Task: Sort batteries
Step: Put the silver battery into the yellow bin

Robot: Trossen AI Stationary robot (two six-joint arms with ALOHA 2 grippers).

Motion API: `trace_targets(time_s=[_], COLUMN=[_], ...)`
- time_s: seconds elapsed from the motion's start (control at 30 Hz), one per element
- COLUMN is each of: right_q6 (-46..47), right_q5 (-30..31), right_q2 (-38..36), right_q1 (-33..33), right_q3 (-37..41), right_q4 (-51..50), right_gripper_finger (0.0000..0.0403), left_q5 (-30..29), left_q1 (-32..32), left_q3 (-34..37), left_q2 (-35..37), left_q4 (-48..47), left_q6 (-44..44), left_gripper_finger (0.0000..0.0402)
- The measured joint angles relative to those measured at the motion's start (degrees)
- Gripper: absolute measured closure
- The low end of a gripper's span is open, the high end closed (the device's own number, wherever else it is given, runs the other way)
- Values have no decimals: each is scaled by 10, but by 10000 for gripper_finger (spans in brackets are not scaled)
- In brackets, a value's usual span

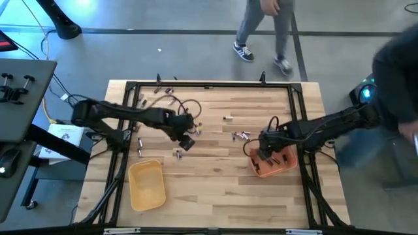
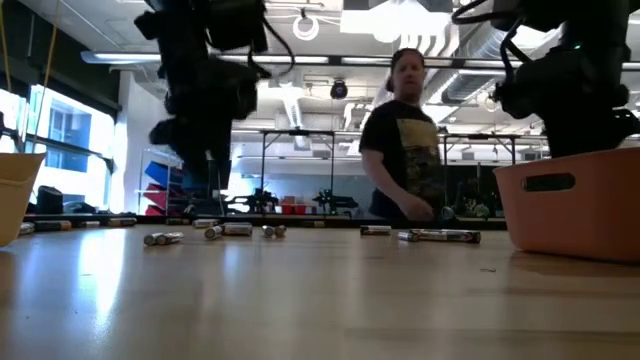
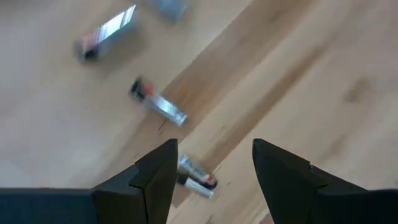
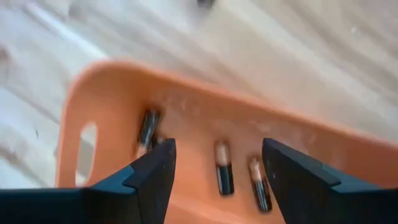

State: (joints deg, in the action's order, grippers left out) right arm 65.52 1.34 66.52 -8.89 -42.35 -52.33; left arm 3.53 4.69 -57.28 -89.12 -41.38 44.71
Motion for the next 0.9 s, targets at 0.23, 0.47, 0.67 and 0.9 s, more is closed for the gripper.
trace_targets(time_s=[0.23,0.47,0.67,0.9], right_q6=[-41,-68,-75,-85], right_q5=[13,11,12,28], right_q2=[0,0,0,0], right_q1=[35,40,40,40], right_q3=[-1,-1,-1,-1], right_q4=[55,84,93,95], right_gripper_finger=[172,171,171,171], left_q5=[-24,-54,-28,-3], left_q1=[16,40,60,58], left_q3=[0,-1,-1,0], left_q2=[-100,-131,-125,-19], left_q4=[10,-12,-29,-51], left_q6=[102,114,59,56], left_gripper_finger=[202,202,202,202])
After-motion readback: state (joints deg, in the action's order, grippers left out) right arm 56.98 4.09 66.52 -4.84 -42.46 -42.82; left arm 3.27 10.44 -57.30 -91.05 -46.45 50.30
